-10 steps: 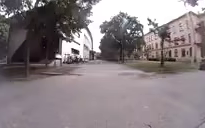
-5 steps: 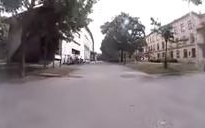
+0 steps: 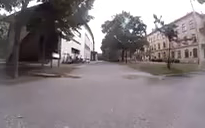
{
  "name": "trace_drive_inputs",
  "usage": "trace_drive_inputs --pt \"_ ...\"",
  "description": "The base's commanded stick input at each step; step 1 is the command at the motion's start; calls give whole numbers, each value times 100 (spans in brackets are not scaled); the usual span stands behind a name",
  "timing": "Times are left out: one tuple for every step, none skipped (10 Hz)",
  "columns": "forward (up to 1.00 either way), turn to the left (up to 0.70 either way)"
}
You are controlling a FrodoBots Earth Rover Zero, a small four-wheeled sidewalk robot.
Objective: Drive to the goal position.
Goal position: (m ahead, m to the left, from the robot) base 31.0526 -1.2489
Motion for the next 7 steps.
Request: trace_drive_inputs --pt "85 0" --pt "85 0" --pt "85 0" --pt "85 0" --pt "85 0" --pt "85 0" --pt "85 0"
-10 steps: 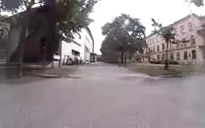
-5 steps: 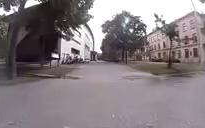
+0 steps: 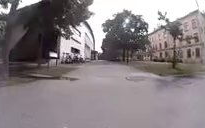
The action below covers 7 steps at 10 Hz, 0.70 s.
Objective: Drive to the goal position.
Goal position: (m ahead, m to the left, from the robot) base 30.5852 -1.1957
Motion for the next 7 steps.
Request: trace_drive_inputs --pt "85 0" --pt "85 0" --pt "85 0" --pt "85 0" --pt "85 0" --pt "85 0" --pt "85 0"
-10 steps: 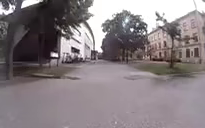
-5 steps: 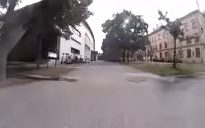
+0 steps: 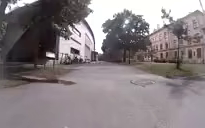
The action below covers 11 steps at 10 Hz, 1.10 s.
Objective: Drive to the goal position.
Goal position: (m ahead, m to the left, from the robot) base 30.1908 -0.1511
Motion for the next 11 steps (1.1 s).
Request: trace_drive_inputs --pt "85 0" --pt "85 0" --pt "85 0" --pt "85 0" --pt "85 0" --pt "85 0" --pt "85 0" --pt "85 0" --pt "85 0" --pt "85 0" --pt "85 0"
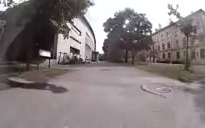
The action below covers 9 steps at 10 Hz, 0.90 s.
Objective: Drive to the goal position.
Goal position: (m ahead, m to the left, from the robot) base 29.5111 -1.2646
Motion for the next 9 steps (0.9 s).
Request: trace_drive_inputs --pt "85 0" --pt "85 0" --pt "85 0" --pt "85 0" --pt "85 0" --pt "85 0" --pt "85 0" --pt "85 0" --pt "85 0"
